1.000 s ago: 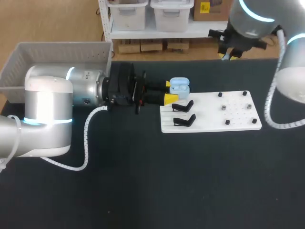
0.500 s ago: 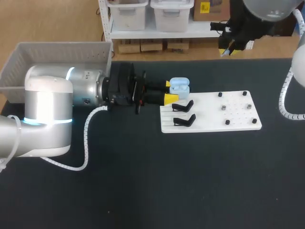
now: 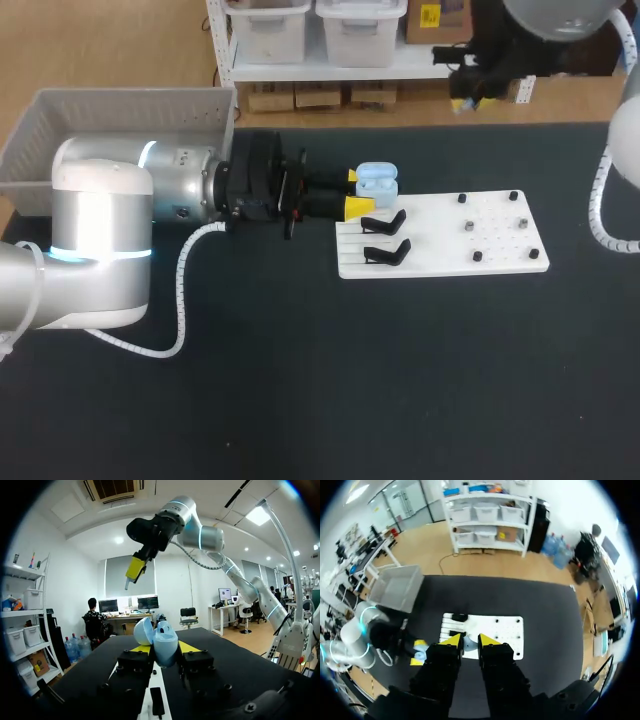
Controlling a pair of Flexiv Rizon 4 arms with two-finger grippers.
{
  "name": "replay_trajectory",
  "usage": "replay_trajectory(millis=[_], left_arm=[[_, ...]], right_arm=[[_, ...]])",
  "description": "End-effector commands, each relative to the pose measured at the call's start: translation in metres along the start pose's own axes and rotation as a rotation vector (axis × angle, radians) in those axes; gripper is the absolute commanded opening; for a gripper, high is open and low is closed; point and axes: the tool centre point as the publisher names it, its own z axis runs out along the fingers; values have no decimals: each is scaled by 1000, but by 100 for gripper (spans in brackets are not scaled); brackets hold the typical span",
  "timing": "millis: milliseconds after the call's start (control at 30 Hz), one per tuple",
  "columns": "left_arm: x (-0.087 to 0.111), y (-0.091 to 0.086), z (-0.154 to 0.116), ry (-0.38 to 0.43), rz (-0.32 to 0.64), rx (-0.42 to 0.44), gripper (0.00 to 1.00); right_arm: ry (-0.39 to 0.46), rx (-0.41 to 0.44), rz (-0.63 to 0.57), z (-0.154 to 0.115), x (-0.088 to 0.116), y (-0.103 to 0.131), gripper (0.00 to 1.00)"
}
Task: Pick up each earbud case from the left stands, insert the matching earbuds, close the lid, and place the case in the box.
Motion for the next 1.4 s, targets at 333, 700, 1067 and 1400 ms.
replay_trajectory(millis=[333, 700, 1067, 1400], left_arm=[[0, 0, 0, 0, 0, -2, 0], [0, 0, 0, 0, 0, -2, 0], [0, 0, 0, 0, 0, -2, 0], [0, 0, 0, 0, 0, -2, 0]], right_arm=[[92, -67, -142, -32, 31, 41, 0], [139, -112, -222, -26, 58, 75, 0], [173, -120, -289, -17, 76, 101, 0], [180, -113, -310, -4, 76, 108, 0]])
